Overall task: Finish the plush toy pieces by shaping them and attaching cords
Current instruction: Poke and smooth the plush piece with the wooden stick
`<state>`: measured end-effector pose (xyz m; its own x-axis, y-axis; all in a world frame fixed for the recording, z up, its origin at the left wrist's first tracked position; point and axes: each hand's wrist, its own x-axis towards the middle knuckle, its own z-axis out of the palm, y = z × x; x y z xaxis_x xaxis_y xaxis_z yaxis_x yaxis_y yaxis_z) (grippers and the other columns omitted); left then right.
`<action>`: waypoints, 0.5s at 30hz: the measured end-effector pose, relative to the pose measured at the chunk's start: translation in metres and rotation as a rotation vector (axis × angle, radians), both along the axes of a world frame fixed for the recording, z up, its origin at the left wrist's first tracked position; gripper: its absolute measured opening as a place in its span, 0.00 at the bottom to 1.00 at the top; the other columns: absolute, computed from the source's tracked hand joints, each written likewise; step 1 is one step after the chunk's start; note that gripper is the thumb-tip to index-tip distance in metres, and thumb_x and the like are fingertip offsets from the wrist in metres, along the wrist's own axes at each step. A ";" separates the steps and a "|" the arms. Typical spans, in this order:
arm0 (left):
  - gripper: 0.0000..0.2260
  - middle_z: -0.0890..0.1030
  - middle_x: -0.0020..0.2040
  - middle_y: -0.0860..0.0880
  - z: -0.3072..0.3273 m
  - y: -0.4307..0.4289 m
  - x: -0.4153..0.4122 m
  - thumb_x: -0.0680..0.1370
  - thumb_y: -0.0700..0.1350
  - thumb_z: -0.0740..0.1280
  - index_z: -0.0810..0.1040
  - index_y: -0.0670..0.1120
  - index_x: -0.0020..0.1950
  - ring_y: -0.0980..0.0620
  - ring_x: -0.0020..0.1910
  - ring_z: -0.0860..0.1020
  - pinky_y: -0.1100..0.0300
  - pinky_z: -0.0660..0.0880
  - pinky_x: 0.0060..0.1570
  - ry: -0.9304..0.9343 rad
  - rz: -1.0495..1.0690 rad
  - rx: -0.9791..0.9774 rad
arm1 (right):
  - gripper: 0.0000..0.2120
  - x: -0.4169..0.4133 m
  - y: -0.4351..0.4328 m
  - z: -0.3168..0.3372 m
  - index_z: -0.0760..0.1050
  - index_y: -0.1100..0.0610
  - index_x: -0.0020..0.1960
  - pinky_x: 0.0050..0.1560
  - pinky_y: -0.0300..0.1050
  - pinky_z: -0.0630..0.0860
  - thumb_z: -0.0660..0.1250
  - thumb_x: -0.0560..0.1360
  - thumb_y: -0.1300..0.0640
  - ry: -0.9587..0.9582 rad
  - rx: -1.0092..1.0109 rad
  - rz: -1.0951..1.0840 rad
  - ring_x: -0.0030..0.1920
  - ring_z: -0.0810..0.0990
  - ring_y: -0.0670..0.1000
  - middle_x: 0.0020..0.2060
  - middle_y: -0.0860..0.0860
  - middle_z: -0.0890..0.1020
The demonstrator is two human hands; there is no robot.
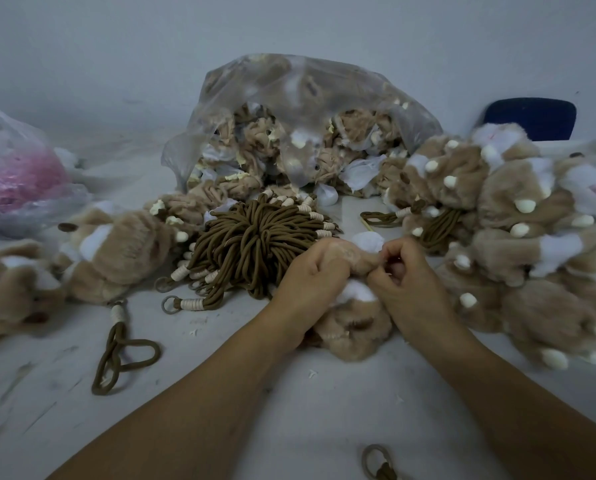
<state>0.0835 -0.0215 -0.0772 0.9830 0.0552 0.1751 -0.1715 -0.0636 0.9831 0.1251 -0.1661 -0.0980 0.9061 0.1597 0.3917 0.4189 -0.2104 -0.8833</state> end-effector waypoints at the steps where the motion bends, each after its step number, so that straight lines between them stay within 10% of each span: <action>1: 0.07 0.84 0.46 0.51 0.000 0.001 0.000 0.76 0.45 0.64 0.82 0.51 0.48 0.57 0.47 0.81 0.66 0.77 0.44 0.000 -0.022 -0.015 | 0.07 0.000 -0.001 -0.001 0.68 0.48 0.41 0.28 0.27 0.66 0.67 0.72 0.55 0.001 0.002 0.002 0.27 0.72 0.37 0.26 0.38 0.76; 15: 0.07 0.81 0.35 0.53 0.006 0.007 0.002 0.73 0.48 0.70 0.80 0.58 0.36 0.58 0.34 0.78 0.64 0.75 0.32 0.077 -0.133 -0.165 | 0.08 -0.003 -0.009 0.003 0.69 0.45 0.43 0.37 0.49 0.76 0.66 0.75 0.56 0.060 0.014 0.125 0.34 0.78 0.43 0.33 0.45 0.81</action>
